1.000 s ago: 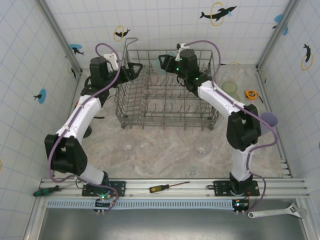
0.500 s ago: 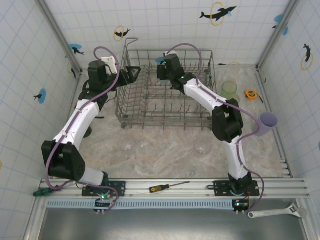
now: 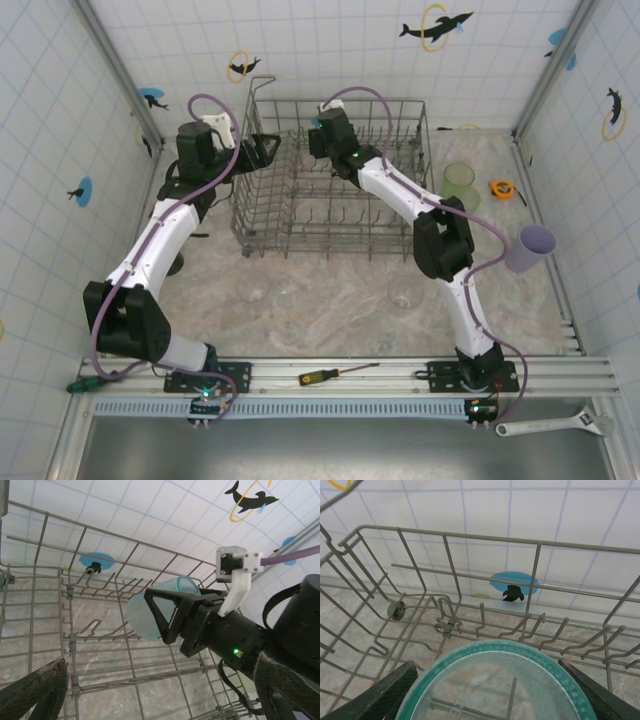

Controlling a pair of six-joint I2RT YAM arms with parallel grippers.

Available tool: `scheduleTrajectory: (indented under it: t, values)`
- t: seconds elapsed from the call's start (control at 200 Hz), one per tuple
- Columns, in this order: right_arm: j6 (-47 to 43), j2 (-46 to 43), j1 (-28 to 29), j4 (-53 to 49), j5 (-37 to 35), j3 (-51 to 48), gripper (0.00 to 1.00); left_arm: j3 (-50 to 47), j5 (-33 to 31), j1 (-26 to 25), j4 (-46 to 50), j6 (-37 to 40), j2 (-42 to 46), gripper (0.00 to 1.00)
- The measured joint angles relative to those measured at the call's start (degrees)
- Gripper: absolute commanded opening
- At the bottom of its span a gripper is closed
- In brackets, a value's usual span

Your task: Load the cups into the dish rack

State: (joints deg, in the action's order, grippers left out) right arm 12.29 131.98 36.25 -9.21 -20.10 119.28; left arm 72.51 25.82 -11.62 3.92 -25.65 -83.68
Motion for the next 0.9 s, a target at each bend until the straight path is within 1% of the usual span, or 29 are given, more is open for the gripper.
scheduleTrajectory:
  t: [0.37,0.55,0.901]
  values:
    - [-2.29,1.77,0.07,0.33,-2.60,0.46,0.44,0.00,0.00,0.00,0.37,0.15,-0.09,0.98]
    - [-2.64,2.14,0.07,0.48,-2.75,0.98,0.44,0.00,0.02,0.00,0.39,0.15,-0.11,0.98]
    - [-2.25,6.40,-0.35,0.76,-2.29,3.98,0.45,0.00,0.00,0.00,0.42,0.17,-0.42,0.97]
